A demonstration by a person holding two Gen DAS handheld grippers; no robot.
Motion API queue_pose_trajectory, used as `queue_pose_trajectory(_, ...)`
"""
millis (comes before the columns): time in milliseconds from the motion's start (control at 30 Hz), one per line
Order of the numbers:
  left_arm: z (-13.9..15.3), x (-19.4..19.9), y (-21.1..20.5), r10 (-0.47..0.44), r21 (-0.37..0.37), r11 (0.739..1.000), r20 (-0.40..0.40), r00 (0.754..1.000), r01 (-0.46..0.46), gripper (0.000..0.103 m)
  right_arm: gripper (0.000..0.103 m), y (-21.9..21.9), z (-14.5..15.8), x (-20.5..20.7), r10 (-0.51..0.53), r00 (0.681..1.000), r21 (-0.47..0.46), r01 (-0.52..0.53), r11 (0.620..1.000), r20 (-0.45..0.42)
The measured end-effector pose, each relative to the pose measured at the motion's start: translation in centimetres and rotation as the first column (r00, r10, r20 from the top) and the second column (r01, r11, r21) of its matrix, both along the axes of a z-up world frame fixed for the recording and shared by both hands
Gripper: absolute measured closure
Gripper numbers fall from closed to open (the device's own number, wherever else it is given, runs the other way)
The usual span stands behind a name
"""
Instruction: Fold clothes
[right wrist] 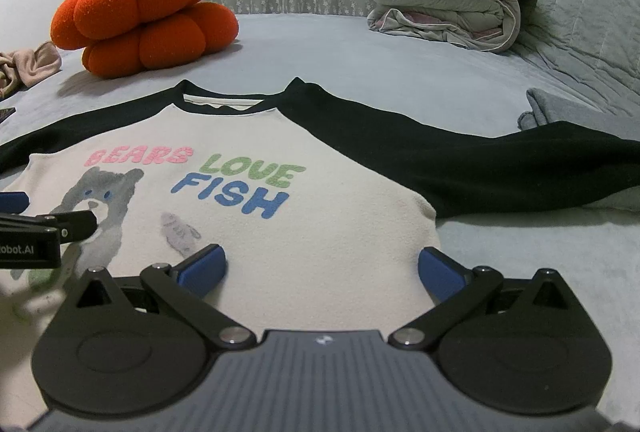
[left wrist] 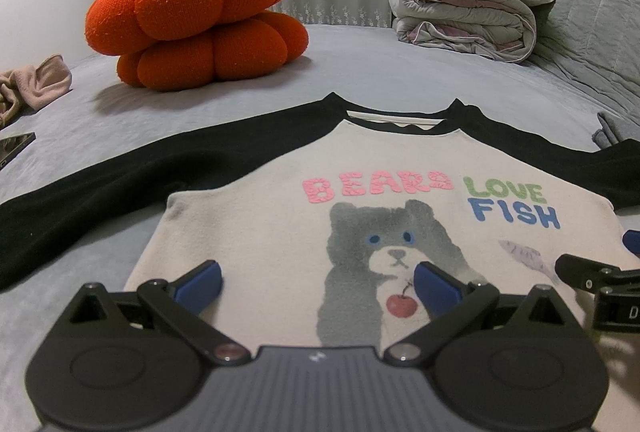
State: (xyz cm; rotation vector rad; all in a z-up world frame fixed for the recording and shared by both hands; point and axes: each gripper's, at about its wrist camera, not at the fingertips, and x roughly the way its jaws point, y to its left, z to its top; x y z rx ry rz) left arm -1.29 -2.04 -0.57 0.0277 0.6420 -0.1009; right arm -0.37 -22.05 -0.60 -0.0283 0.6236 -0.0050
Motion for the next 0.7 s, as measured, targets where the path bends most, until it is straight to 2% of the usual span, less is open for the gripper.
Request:
queue_pose_trajectory(400, 0.0, 0.0, 0.0, 0.000, 0.000, 1.000, 0.000, 1.000, 0.000, 0.000, 0.000, 0.5, -0.1, 0.0, -0.003, 1.000, -0.029, 0.004, 1.000, 0.012)
queue_pose_trajectory(700, 0.0, 0.0, 0.0, 0.000, 0.000, 1.000, -0.001, 1.000, 0.000, 0.000, 0.000, 2.2, -0.1, -0.6, -0.014, 0.998, -0.152, 0.023, 0.988, 0.058)
